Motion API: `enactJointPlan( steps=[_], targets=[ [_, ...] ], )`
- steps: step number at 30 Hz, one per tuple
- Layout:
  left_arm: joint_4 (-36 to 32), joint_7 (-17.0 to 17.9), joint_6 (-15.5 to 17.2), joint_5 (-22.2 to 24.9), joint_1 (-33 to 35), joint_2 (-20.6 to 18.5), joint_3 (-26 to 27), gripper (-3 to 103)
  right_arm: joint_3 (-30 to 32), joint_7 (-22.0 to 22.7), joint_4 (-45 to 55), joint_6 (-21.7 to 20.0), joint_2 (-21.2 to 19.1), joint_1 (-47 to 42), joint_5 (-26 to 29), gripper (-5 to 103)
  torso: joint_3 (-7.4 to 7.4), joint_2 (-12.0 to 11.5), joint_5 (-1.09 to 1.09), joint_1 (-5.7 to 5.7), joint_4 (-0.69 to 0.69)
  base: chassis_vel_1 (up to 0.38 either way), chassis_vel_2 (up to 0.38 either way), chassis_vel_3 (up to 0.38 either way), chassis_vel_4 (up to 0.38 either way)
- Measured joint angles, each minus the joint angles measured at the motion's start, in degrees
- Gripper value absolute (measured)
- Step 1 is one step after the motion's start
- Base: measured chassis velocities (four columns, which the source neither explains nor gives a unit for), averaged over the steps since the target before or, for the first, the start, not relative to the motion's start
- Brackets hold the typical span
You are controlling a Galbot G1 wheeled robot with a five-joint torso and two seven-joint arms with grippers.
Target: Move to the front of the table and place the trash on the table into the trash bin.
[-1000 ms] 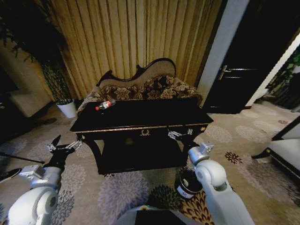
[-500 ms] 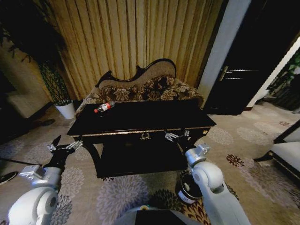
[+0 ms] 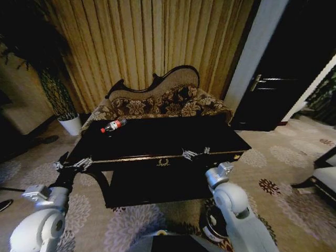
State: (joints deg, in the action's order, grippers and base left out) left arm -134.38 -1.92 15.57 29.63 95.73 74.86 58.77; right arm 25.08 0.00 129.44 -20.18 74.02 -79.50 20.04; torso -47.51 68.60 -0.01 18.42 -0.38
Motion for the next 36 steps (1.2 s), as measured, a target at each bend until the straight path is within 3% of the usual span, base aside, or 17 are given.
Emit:
enactJointPlan(
  steps=[14, 20, 36],
  targets=[
    [-0.4, -0.1, -0.2, 0.1, 0.4, 0.4, 0.3, 100, -0.1, 0.0, 0.8, 0.0, 0.0, -1.1, -0.5, 100, 0.0, 0.0, 0.0, 0.01, 0.0, -0.14, 0.138, 0.136, -0.138],
    [-0.6, -0.1, -0.6, 0.1, 0.6, 0.5, 0.3, 100, -0.1, 0.0, 0.4, 2.2, 0.2, -1.3, -0.8, 100, 0.0, 0.0, 0.01, 0.01, 0.0, -0.105, 0.134, 0.114, -0.122],
    [-0.8, -0.1, -1.1, 0.3, 1.2, 0.5, 0.5, 100, 0.2, 0.0, 0.8, 2.6, 1.3, -2.7, -2.1, 100, 0.0, 0.0, 0.01, -0.02, 0.0, -0.009, 0.01, 0.01, -0.008]
  ],
)
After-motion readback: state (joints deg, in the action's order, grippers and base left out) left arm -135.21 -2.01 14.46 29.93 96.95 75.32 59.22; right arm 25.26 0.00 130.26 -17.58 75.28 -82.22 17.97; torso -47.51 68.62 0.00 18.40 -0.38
